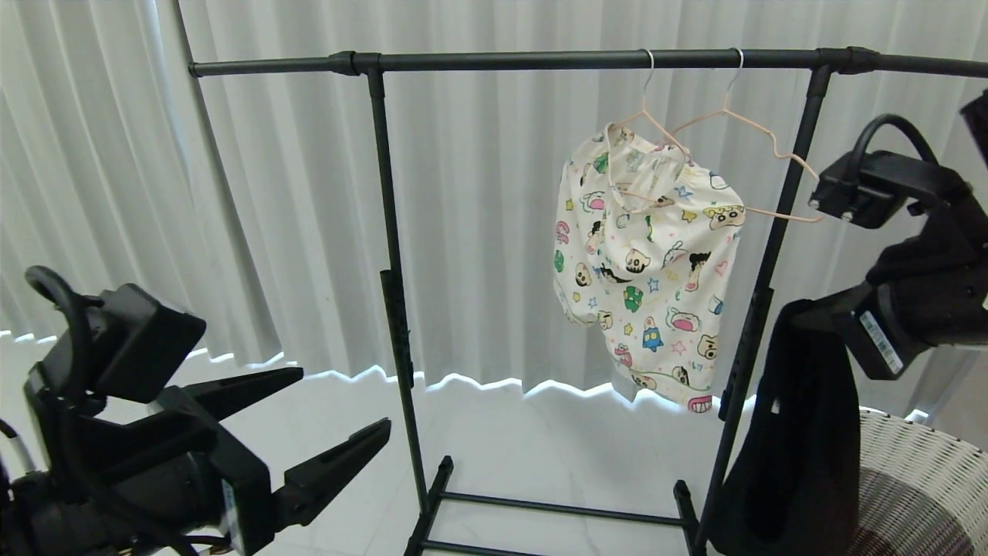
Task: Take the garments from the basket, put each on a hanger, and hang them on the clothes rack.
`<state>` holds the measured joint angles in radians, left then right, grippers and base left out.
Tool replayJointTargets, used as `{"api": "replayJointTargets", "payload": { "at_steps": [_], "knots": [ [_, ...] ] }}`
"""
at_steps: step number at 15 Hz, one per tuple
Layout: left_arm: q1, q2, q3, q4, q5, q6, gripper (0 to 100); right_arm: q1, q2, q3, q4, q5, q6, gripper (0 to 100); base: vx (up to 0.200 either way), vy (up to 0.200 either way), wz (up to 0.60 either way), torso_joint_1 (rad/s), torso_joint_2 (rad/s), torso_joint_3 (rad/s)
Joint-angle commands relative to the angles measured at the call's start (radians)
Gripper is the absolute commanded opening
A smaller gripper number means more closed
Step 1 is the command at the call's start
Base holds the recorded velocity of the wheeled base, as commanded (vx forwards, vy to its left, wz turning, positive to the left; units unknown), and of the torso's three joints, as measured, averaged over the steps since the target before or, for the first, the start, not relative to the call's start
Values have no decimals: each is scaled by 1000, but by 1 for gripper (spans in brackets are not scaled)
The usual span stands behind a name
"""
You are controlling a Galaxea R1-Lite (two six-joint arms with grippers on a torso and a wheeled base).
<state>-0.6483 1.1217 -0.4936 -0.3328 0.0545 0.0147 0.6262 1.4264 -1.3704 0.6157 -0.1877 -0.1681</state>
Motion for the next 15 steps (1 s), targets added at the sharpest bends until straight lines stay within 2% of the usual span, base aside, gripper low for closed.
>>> {"api": "replayJointTargets", "payload": {
  "at_steps": [1, 3, 4, 5, 6, 8, 13, 15],
  "knots": [
    [-96, 148, -6, -101, -7, -7, 100, 89, 92, -90, 1, 5, 32, 0, 0, 0, 0, 0, 0, 0],
    [-151, 267, -25, -204, -68, -7, 100, 115, 114, -133, -1, 33, 35, 0, 0, 0, 0, 0, 0, 0],
    [-172, 329, -40, -239, -120, -13, 100, 127, 124, -147, -2, 39, 36, 0, 0, 0, 0, 0, 0, 0],
    [-188, 359, -51, -252, -136, -24, 100, 133, 128, -151, -2, 40, 38, 0, 0, 0, 0, 0, 0, 0],
    [-234, 435, -103, -275, -142, -71, 100, 152, 129, -156, -7, 43, 62, 0, 0, 0, 0, 0, 0, 0],
    [-274, 549, -201, -298, -140, -130, 100, 193, 131, -156, -7, 43, 113, 0, 0, 0, 0, 0, 0, 0],
    [-300, 785, -365, -333, -143, -145, 100, 242, 128, -156, -7, 43, 128, 0, 0, 0, 0, 0, 0, 0],
    [-283, 851, -393, -335, -140, -148, 100, 253, 124, -156, -7, 43, 137, 0, 0, 0, 0, 0, 0, 0]
  ]
}}
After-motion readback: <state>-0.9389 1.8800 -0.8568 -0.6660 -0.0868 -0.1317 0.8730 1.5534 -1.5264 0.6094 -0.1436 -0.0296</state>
